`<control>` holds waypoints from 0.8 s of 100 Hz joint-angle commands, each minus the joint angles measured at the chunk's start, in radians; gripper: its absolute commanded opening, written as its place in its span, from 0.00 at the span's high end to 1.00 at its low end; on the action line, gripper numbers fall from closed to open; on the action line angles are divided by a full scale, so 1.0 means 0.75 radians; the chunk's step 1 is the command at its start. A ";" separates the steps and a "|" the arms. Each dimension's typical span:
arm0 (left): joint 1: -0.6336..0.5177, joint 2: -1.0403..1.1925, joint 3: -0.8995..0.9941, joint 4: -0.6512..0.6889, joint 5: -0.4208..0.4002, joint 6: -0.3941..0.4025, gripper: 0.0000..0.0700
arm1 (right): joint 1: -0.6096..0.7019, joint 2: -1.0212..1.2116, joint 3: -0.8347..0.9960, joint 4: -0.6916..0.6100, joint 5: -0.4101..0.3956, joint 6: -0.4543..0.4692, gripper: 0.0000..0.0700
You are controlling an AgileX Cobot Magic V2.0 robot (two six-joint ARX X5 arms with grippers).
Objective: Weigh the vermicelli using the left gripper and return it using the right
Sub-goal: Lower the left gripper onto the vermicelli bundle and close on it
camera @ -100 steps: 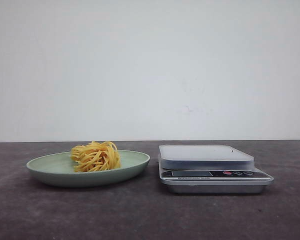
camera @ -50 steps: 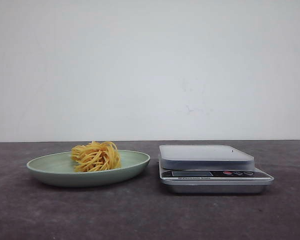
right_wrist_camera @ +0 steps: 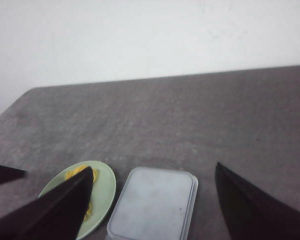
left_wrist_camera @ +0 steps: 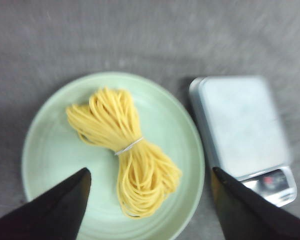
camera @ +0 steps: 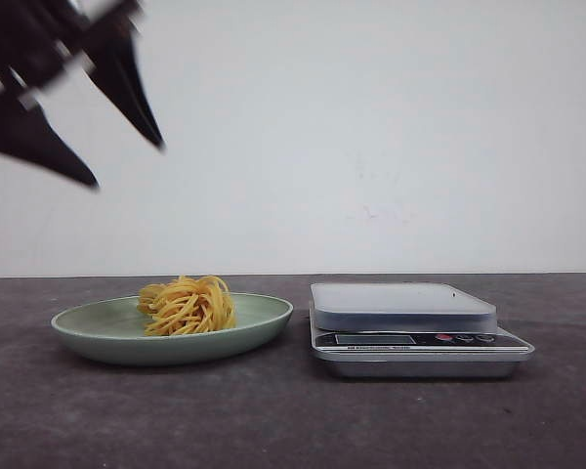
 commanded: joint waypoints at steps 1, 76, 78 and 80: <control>-0.045 0.070 0.019 0.048 -0.037 -0.050 0.33 | 0.008 0.012 0.024 0.003 -0.003 -0.012 0.29; -0.263 0.424 0.022 0.253 -0.420 -0.115 0.38 | 0.023 0.011 0.024 -0.078 -0.005 -0.027 0.30; -0.263 0.427 0.022 0.253 -0.420 -0.115 0.42 | 0.023 0.011 0.024 -0.078 -0.005 -0.027 0.30; -0.263 0.432 0.022 0.253 -0.420 -0.114 0.46 | 0.023 0.011 0.024 -0.078 -0.004 -0.027 0.30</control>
